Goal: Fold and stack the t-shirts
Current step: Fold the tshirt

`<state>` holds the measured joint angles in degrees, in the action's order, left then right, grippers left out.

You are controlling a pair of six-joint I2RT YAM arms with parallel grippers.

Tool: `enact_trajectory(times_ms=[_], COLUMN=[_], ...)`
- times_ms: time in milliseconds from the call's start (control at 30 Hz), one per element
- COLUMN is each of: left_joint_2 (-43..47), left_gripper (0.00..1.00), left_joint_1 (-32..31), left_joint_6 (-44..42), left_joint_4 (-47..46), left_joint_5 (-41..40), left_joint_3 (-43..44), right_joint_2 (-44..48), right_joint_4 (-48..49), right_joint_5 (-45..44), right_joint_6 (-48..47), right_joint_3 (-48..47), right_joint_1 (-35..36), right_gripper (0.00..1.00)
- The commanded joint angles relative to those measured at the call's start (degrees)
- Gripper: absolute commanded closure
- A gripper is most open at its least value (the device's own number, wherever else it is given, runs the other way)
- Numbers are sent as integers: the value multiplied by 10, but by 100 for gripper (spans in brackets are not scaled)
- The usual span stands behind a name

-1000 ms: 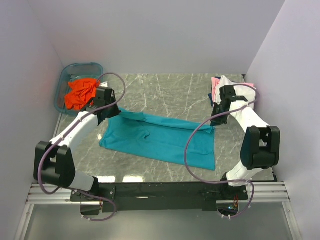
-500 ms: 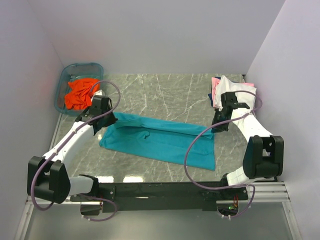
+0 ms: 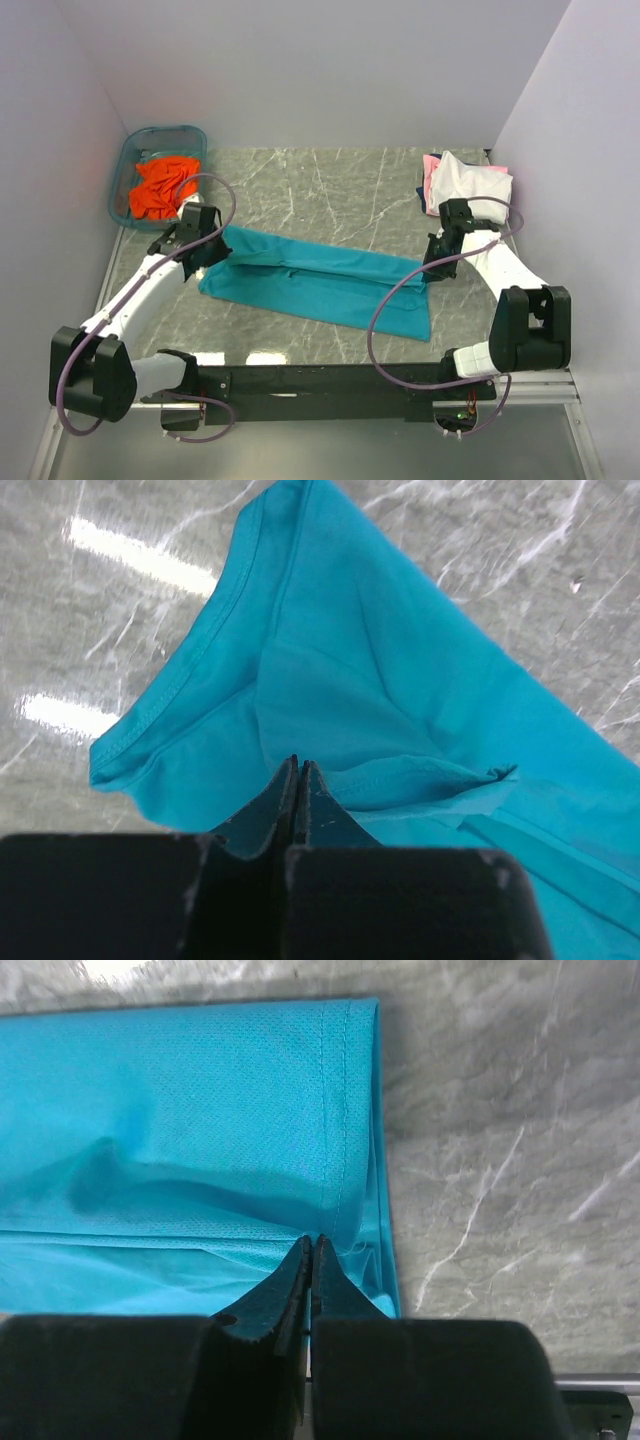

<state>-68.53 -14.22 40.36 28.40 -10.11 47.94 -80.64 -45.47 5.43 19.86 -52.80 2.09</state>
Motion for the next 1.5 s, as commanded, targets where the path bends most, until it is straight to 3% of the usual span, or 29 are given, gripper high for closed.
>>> enact_trajectory(times_ms=[0,67,100,133,200,267,433,733,1067,1467], left_joint_2=[31,51,59,69,102,131,140,-26,-183,-209], left_gripper=[96,86,75,70,59,56,54,54,53,52], left_joint_1=[-1,-1,-1,-1,-1,-1,-1,-1,-8,-56], left_joint_6=[17,20,23,27,34,45,46,28,34,41], left_joint_4=[8,10,10,9,12,18,6,-120,-203,-187], left_joint_5=[9,35,45,57,81,87,91,154,200,229], left_joint_3=[-11,-21,-31,-36,-47,-57,-60,-15,31,26], right_joint_2=[28,39,44,49,64,81,100,15,-36,-23], right_joint_4=[-15,-17,-22,-24,-34,-42,-53,1,21,25], right_joint_5=[-17,-17,-17,-19,-21,-24,-24,19,50,53], right_joint_6=[4,4,5,7,8,11,10,9,19,33], right_joint_3=[11,16,20,22,21,17,-17,-66,-28,12], right_joint_1=[7,12,15,19,25,29,29,30,34,40], right_gripper=[99,85,72,68,64,61,60,60,62,63])
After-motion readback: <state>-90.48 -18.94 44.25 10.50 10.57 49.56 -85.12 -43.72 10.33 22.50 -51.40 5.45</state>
